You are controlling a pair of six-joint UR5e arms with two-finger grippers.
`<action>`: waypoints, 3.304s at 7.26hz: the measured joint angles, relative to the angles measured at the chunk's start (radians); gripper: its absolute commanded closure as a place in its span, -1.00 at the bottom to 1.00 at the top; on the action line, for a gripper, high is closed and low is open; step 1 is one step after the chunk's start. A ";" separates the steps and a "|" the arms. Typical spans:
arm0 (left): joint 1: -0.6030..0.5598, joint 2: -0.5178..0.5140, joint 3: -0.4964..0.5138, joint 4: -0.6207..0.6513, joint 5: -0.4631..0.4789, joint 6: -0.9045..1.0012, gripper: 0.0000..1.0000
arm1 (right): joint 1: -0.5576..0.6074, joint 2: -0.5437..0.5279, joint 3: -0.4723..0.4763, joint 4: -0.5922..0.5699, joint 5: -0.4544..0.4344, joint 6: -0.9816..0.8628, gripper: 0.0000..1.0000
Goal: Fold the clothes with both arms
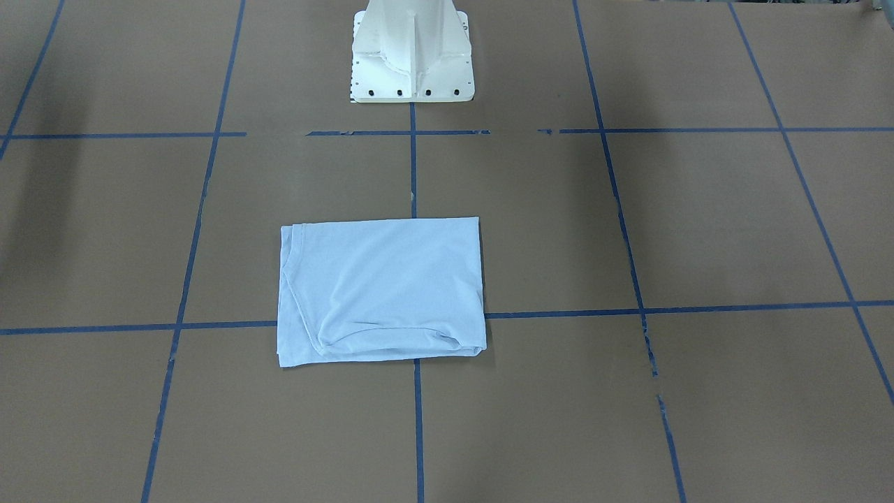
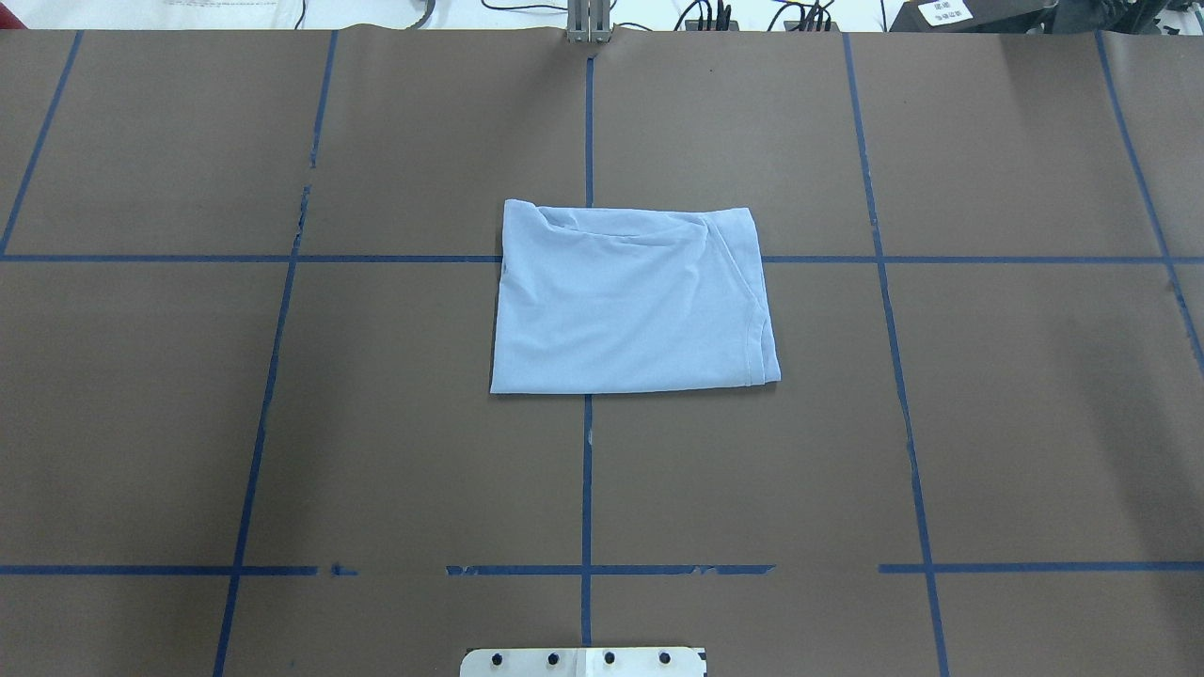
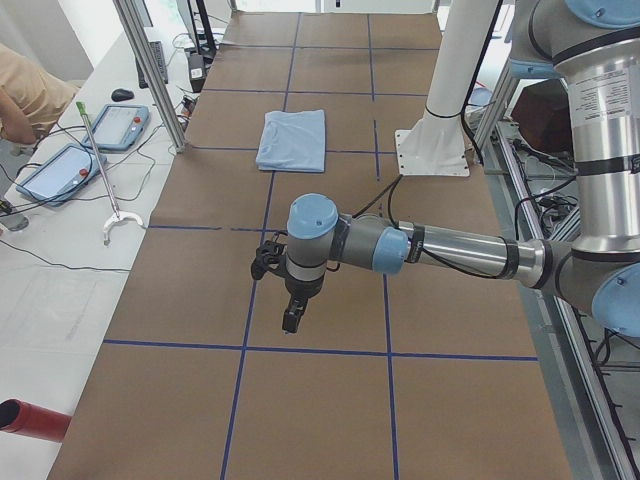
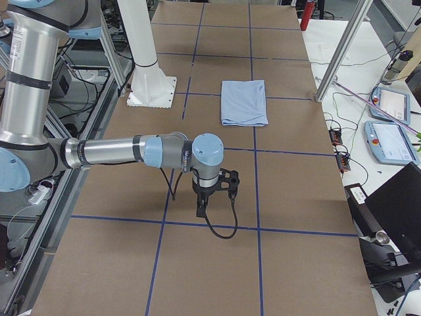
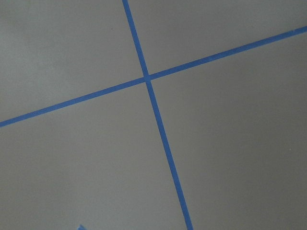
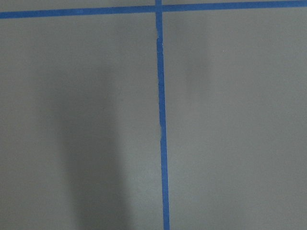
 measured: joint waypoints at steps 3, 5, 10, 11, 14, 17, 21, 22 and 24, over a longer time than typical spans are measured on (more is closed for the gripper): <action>-0.004 0.044 0.028 -0.011 -0.072 0.004 -1.00 | 0.000 -0.005 -0.003 -0.001 -0.006 0.006 -1.00; -0.006 0.059 0.029 -0.015 -0.103 0.000 -1.00 | 0.000 -0.004 -0.002 0.000 -0.006 0.007 -1.00; -0.007 0.061 0.030 -0.019 -0.114 0.000 -1.00 | 0.000 0.000 0.004 0.002 -0.002 0.009 -1.00; -0.007 0.061 0.030 -0.019 -0.114 0.000 -1.00 | 0.000 0.000 0.005 0.002 -0.003 0.008 -1.00; -0.007 0.061 0.031 -0.018 -0.115 0.000 -1.00 | 0.000 0.001 0.007 0.003 -0.004 0.007 -1.00; -0.007 0.061 0.034 -0.017 -0.116 0.000 -1.00 | 0.000 0.001 0.011 0.003 -0.004 0.006 -1.00; -0.007 0.061 0.029 -0.016 -0.116 0.000 -1.00 | 0.000 0.002 0.013 0.003 -0.004 0.006 -1.00; -0.007 0.061 0.027 -0.016 -0.116 0.000 -1.00 | 0.000 0.002 0.013 0.003 -0.004 0.006 -1.00; -0.007 0.061 0.025 -0.016 -0.115 0.000 -1.00 | 0.000 0.002 0.013 0.003 -0.004 0.006 -1.00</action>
